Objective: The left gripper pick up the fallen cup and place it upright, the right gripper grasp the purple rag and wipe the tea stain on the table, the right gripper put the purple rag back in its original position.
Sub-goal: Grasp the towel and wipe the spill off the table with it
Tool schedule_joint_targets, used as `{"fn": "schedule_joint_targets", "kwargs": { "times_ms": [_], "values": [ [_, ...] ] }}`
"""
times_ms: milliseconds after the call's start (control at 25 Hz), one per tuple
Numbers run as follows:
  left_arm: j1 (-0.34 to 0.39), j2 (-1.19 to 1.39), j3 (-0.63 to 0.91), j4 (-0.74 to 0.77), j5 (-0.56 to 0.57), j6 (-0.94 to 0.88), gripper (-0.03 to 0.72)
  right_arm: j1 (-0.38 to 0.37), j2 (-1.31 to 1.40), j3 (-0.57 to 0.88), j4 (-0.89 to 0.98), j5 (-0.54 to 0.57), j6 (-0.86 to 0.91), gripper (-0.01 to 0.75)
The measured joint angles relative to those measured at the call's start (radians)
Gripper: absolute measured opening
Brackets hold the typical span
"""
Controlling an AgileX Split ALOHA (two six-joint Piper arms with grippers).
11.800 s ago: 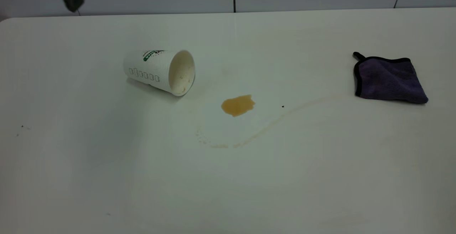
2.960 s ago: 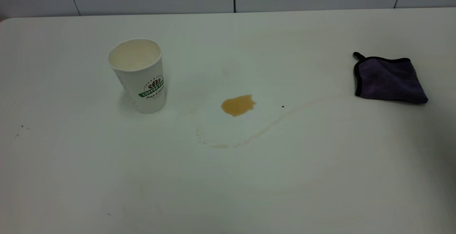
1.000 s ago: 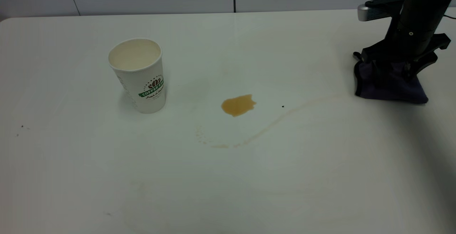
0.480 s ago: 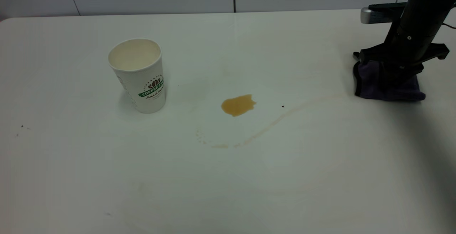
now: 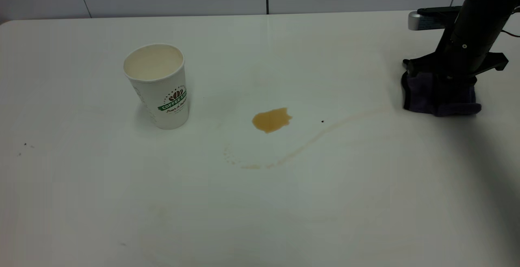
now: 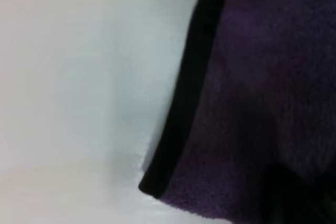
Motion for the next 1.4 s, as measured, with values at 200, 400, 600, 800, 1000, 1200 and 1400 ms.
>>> {"fn": "schedule_joint_targets", "kwargs": {
  "times_ms": [200,400,600,800,1000,1200,1400],
  "values": [
    [0.0,0.0,0.0,0.002,0.0,0.0,0.524,0.075,0.001,0.0,0.049,-0.005,-0.037,0.034],
    [0.0,0.0,0.0,0.002,0.0,0.0,0.524,0.192,0.002,0.0,0.081,-0.013,-0.055,0.034],
    [0.0,0.0,0.0,0.002,0.0,0.0,0.524,0.323,0.003,0.0,0.099,-0.04,-0.055,0.034],
    [0.0,0.0,0.0,0.002,0.0,0.003,0.524,0.435,0.003,0.0,0.15,-0.046,-0.058,0.034],
    [0.0,0.0,0.0,0.002,0.0,0.003,0.524,0.547,0.005,0.0,0.165,-0.084,-0.059,0.034],
    [0.0,0.0,0.0,0.002,0.0,0.003,0.524,0.606,0.007,-0.013,0.191,-0.156,-0.061,0.034],
    [0.0,0.0,0.0,0.002,0.0,0.003,0.524,0.593,0.035,-0.091,0.194,-0.167,-0.061,0.034]
  ]
}}
